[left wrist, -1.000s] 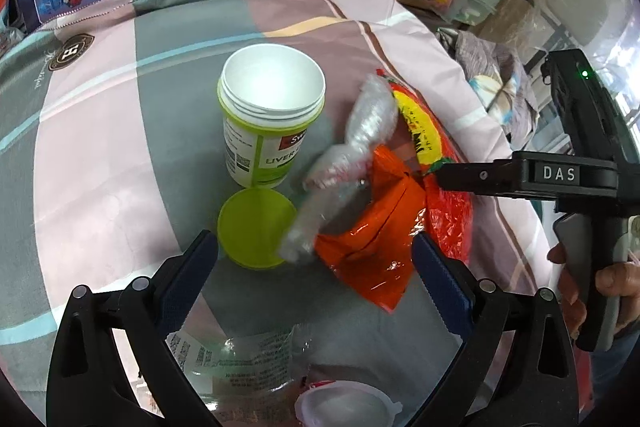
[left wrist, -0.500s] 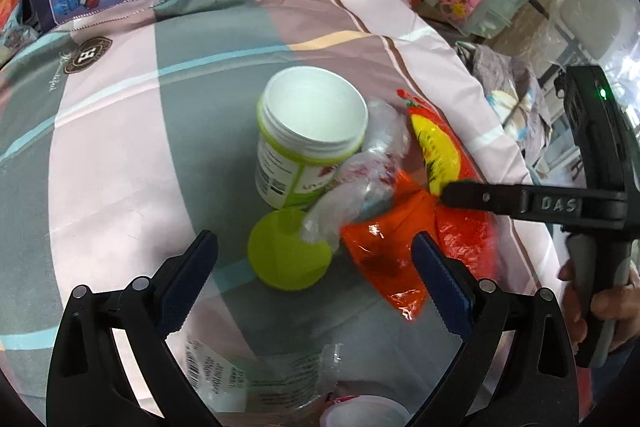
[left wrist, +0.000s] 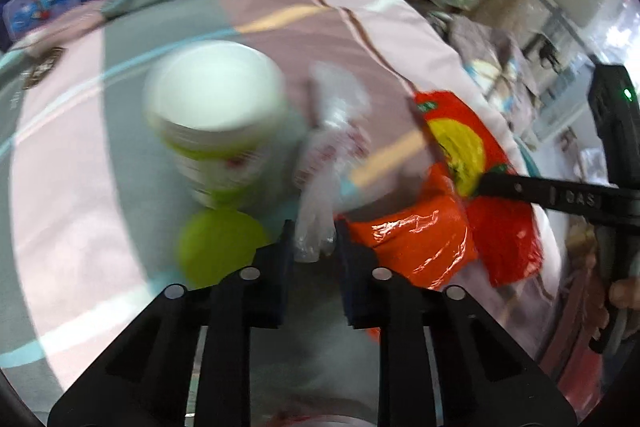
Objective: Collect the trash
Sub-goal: 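Grasp the clear printed plastic bag with the left tool while the right tool grasps the red-yellow snack bag, then carry both bags over the teal bucket and open both tools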
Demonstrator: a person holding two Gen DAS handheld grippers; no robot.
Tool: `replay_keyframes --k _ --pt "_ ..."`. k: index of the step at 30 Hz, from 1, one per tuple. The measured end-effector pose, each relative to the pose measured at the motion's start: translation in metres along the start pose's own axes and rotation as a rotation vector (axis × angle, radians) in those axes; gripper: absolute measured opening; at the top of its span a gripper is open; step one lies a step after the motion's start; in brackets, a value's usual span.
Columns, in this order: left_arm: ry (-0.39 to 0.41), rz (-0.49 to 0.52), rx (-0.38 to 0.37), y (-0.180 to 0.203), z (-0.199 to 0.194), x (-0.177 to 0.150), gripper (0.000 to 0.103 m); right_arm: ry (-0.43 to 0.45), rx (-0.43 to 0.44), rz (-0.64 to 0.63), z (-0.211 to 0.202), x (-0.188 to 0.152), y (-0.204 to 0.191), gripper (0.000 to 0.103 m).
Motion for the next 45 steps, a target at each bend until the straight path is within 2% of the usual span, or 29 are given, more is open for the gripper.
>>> replay_keyframes --k 4,6,9,11,14,18,25,27,28,29,34,38,41,45 --pt "-0.055 0.038 -0.035 0.023 0.016 -0.003 0.020 0.015 -0.007 0.015 -0.004 -0.003 0.012 0.026" --pt "-0.068 0.045 -0.029 0.031 0.018 -0.003 0.021 0.018 -0.003 0.025 -0.007 -0.004 0.020 0.026" --pt "-0.065 0.043 -0.013 0.032 0.013 -0.002 0.034 0.022 -0.007 0.027 -0.010 -0.004 0.027 0.026" --pt "-0.047 0.043 0.026 0.031 0.004 0.000 0.049 0.026 -0.004 0.029 -0.011 -0.003 0.031 0.026" --pt "-0.020 0.054 0.054 0.031 -0.009 0.004 0.056 0.027 0.009 0.037 -0.010 -0.001 0.037 0.026" --pt "-0.020 0.070 0.090 0.034 -0.008 0.019 0.056 0.026 0.036 0.048 -0.007 0.001 0.043 0.026" --pt "-0.075 0.093 0.181 0.035 0.029 0.038 0.056 0.020 0.058 0.051 -0.012 -0.001 0.058 0.026" --pt "-0.088 0.086 0.185 0.035 0.038 0.041 0.047 0.023 0.062 0.051 -0.013 -0.001 0.062 0.026" --pt "-0.099 0.086 0.192 0.035 0.044 0.042 0.024 0.023 0.065 0.051 -0.013 -0.001 0.063 0.026" --pt "-0.106 0.085 0.196 0.035 0.047 0.042 0.023 0.024 0.070 0.053 -0.013 -0.001 0.065 0.026" --pt "-0.063 0.083 0.231 0.044 0.033 0.043 0.021 0.036 0.131 0.065 -0.016 -0.002 0.071 0.026" --pt "0.003 0.078 0.231 0.055 0.003 0.048 0.021 0.070 0.155 0.067 -0.029 -0.003 0.076 0.026" --pt "0.043 0.098 0.208 0.073 -0.016 0.053 0.021 0.100 0.163 0.073 -0.041 -0.006 0.083 0.026" --pt "0.048 0.156 0.145 0.109 -0.022 0.059 0.021 0.151 0.173 0.112 -0.062 -0.013 0.105 0.026"
Point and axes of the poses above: each gripper's, at about its wrist camera, not at the fingertips, and z roughly the way its jaws point, y to its right, x to its top, the point moved 3 cm from there along z, roughly the way its jaws point, and after that the axes turned 11 degrees about -y, right-handed, at the moved point
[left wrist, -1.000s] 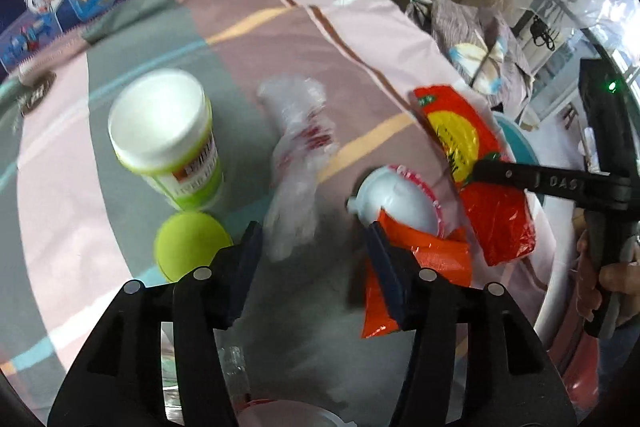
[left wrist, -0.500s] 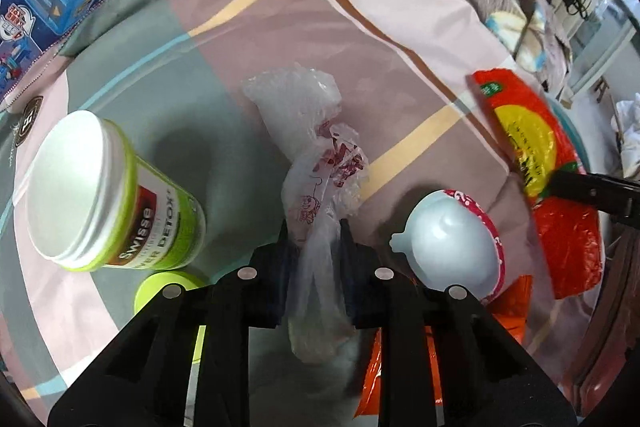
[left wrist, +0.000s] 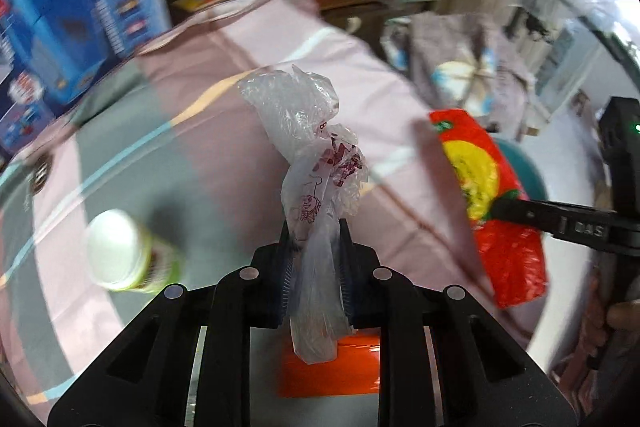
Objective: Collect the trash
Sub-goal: 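Carry both bags over the teal bucket and open both tools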
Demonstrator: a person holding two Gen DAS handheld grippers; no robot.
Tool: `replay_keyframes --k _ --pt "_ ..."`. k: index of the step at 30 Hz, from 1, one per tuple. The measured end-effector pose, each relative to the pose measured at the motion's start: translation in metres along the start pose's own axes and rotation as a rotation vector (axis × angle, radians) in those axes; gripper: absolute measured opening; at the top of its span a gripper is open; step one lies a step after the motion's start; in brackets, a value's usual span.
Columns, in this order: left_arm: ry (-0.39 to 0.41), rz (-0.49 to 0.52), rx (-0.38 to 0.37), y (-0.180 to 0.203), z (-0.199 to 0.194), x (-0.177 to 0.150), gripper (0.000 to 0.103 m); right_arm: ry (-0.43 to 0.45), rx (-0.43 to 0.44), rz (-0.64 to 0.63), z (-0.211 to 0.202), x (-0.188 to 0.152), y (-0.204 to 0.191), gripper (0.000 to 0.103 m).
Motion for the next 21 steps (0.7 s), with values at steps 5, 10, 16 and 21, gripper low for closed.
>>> replay_keyframes --k 5,10,16,21 --pt "-0.019 0.062 -0.096 0.055 0.006 0.012 0.021 0.060 -0.016 0.059 -0.033 -0.004 0.035 0.026" --pt "-0.046 0.140 -0.153 0.115 0.018 0.023 0.021 0.116 -0.051 0.128 -0.067 -0.013 0.083 0.026" --pt "-0.083 0.234 -0.188 0.181 0.037 0.029 0.021 0.158 -0.089 0.228 -0.102 -0.026 0.146 0.026" --pt "-0.131 0.268 -0.210 0.220 0.059 0.036 0.021 0.155 -0.108 0.274 -0.113 -0.034 0.178 0.026"
Point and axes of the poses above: each gripper's, at about its wrist camera, not at the fingertips, and z roughly the way its jaws point, y to its right, x to its top, the point moved 3 cm from there along z, roughly the way its jaws point, and after that the axes turned 11 degrees about -y, right-handed, at the moved point
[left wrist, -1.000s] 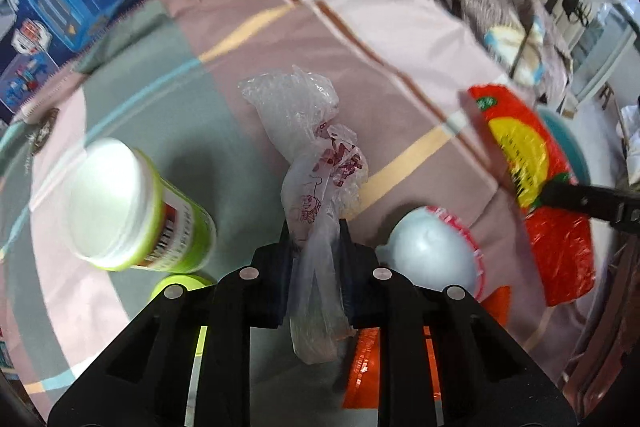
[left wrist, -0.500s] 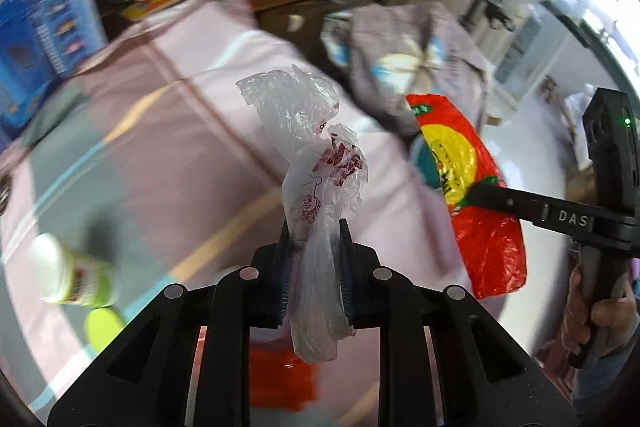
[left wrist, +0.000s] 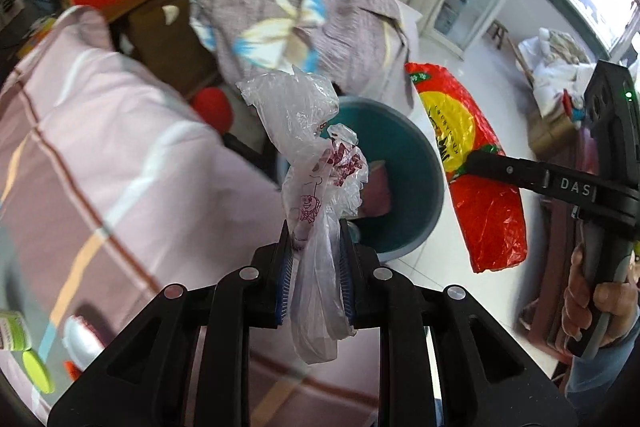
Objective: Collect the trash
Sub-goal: 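Carry both bags over the teal bucket and open both tools, then move both open tools back over the bed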
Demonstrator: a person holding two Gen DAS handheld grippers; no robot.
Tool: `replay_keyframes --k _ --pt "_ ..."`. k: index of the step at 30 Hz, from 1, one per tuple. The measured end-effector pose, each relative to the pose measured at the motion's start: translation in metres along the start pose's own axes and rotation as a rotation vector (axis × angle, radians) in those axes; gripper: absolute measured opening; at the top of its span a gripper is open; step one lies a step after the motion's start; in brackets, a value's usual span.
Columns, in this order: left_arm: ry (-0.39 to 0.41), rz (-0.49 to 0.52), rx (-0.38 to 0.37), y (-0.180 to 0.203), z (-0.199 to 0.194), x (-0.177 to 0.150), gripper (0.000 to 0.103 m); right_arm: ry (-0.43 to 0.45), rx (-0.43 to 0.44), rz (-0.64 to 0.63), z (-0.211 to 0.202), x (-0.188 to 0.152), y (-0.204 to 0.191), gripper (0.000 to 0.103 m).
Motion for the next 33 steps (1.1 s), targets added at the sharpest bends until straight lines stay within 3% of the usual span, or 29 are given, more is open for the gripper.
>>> replay_keyframes --k 12,16,19,22,26,30,33 --pt "-0.079 0.031 -0.053 0.034 0.056 0.037 0.024 -0.060 -0.043 0.017 0.010 0.014 0.028 0.027" --pt "-0.087 0.034 -0.050 0.038 0.067 0.046 0.048 -0.072 -0.055 0.022 0.014 0.019 0.030 0.028" --pt "-0.079 0.025 -0.042 0.035 0.069 0.050 0.058 -0.081 -0.063 0.028 0.017 0.022 0.033 0.028" --pt "-0.074 0.006 -0.054 0.029 0.065 0.048 0.060 -0.089 -0.068 0.030 0.021 0.025 0.033 0.028" --pt "-0.055 -0.017 -0.051 0.021 0.056 0.043 0.084 -0.100 -0.068 0.025 0.027 0.028 0.028 0.029" --pt "-0.043 -0.028 -0.047 0.013 0.047 0.037 0.091 -0.105 -0.065 0.019 0.034 0.032 0.020 0.043" --pt "-0.035 -0.039 -0.048 0.007 0.041 0.032 0.092 -0.099 -0.058 0.024 0.037 0.036 0.015 0.065"
Point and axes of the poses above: each gripper's, at about its wrist camera, not at the fingertips, and z roughly the way its jaws point, y to its right, x to its top, the point moved 3 cm from there along z, roughly the way its jaws point, and after that the axes turned 11 degrees about -y, right-handed, at the moved point
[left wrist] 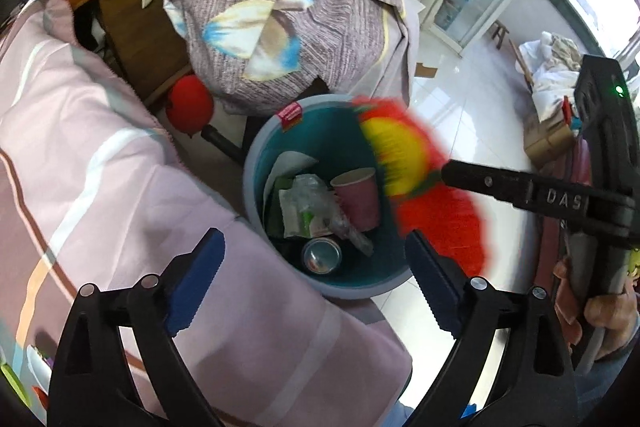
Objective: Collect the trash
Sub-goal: 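Move both open tools back over the bed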
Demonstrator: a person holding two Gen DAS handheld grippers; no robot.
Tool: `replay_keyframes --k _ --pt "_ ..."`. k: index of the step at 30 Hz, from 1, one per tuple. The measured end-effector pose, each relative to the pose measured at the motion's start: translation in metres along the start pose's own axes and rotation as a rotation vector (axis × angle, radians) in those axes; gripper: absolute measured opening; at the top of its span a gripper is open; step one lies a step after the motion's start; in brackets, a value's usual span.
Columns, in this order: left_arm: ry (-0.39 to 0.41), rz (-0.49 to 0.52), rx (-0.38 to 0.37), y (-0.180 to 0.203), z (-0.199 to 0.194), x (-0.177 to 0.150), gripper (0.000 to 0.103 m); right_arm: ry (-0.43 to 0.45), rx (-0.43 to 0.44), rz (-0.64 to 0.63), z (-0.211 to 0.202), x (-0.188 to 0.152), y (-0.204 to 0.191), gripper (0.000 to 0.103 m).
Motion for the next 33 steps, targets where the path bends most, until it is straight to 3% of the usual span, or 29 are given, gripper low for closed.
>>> replay_keyframes --k 7,17,20,23,33 --pt "0.015 -0.018 -0.004 -0.010 -0.012 -0.011 0.093 -0.008 -0.010 -0.001 0.000 0.000 -0.010 0.077" --pt "0.036 -0.043 -0.003 -0.020 -0.028 -0.037 0.094 -0.013 -0.045 -0.004 -0.006 -0.019 -0.026 0.077" --pt "0.053 -0.051 -0.004 -0.024 -0.038 -0.047 0.094 -0.005 -0.050 -0.029 -0.011 -0.028 -0.038 0.078" --pt "0.071 -0.056 0.003 -0.031 -0.047 -0.060 0.095 0.003 -0.055 -0.047 -0.014 -0.039 -0.052 0.085" --pt "0.115 -0.107 0.044 -0.075 -0.080 -0.118 0.097 -0.042 -0.032 -0.117 0.005 -0.079 -0.113 0.086"
Point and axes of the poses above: each gripper's, at about its wrist camera, not at the fingertips, and z roughly the way its jaws point, y to its right, x to its top, the point moved 3 cm from there along z, roughly the way its jaws point, and after that the axes turned 11 degrees about -y, right-handed, at the moved point
